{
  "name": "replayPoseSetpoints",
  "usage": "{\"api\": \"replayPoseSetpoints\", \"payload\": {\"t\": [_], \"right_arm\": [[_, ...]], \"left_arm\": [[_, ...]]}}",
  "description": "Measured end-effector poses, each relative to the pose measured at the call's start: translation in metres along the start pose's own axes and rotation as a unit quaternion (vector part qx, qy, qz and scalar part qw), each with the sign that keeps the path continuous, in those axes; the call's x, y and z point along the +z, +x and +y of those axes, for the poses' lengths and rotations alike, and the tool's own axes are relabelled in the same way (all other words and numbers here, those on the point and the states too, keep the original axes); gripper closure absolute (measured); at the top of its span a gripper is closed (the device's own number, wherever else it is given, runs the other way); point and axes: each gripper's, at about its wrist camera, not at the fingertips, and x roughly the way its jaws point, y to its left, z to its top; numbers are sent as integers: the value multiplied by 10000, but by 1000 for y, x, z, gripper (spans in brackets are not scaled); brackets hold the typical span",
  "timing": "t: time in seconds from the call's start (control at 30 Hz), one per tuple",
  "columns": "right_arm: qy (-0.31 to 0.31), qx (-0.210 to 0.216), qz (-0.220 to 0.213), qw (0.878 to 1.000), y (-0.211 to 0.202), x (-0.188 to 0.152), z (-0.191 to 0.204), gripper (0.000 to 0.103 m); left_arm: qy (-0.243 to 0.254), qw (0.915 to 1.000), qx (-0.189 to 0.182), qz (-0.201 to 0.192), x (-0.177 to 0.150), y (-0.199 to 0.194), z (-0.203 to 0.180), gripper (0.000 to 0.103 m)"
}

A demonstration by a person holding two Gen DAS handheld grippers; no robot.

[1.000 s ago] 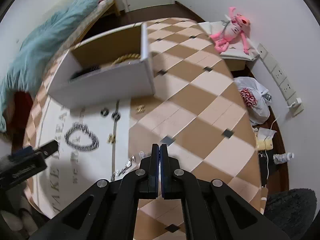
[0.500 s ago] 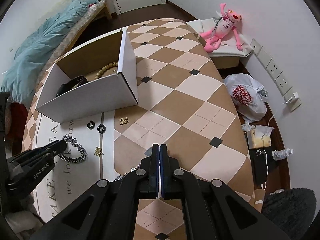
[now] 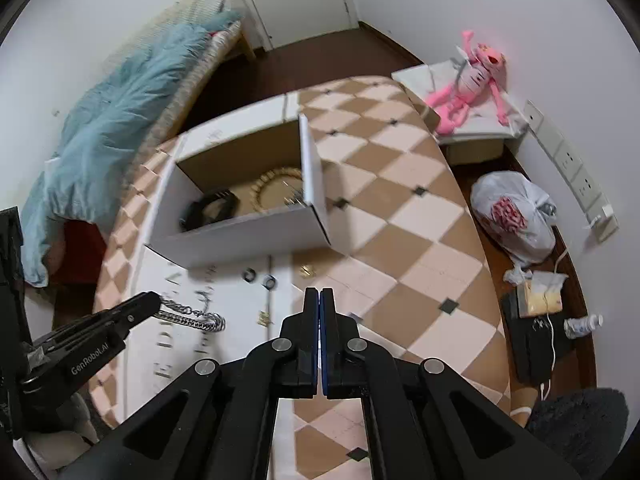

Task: Organize jewelry
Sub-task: 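Grasp the silver chain bracelet with left tool while right tool grasps silver charm necklace, then move both held pieces over the box and open both tools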

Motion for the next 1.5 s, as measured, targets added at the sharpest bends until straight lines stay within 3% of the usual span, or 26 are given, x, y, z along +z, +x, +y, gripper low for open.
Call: {"api": "replayPoseSetpoints", "payload": {"t": [0.33,0.5,0.73,0.97,1.17,1.23,1.27,1.3,1.37,1.43,1.5], "right_arm": [[-418,582,-498,9962,-50,71,32,103],[-693,709,-466,9940,-46,107,53,103],[-545,868,288,9943,14,133,55,103],[-445,930,911,9905,62,132,49,103],[-577,1047,1426,9825,92,133,54,102],[-544,1029,1639,9796,101,131,54,102],[-554,1000,1685,9790,103,130,54,102],[-583,975,1749,9780,106,129,55,102],[-569,915,1805,9776,108,127,54,94],[-577,848,1761,9790,107,125,51,52],[-632,717,1645,9817,103,124,50,40]], "left_arm": [[125,9969,-538,-565,57,-63,-19,97],[275,9961,-491,-686,94,-63,-26,97],[323,9986,-344,-220,127,-16,-22,97],[335,9992,-176,161,145,30,-11,97],[44,9989,-204,419,158,48,-3,94],[-2,9991,-81,410,160,48,-2,90],[5,9993,0,380,161,48,-2,78],[18,9993,109,348,161,47,-2,52],[-4,9996,193,225,160,43,0,24],[20,9993,337,137,158,39,2,23],[16,9985,543,114,154,37,7,18]]}}
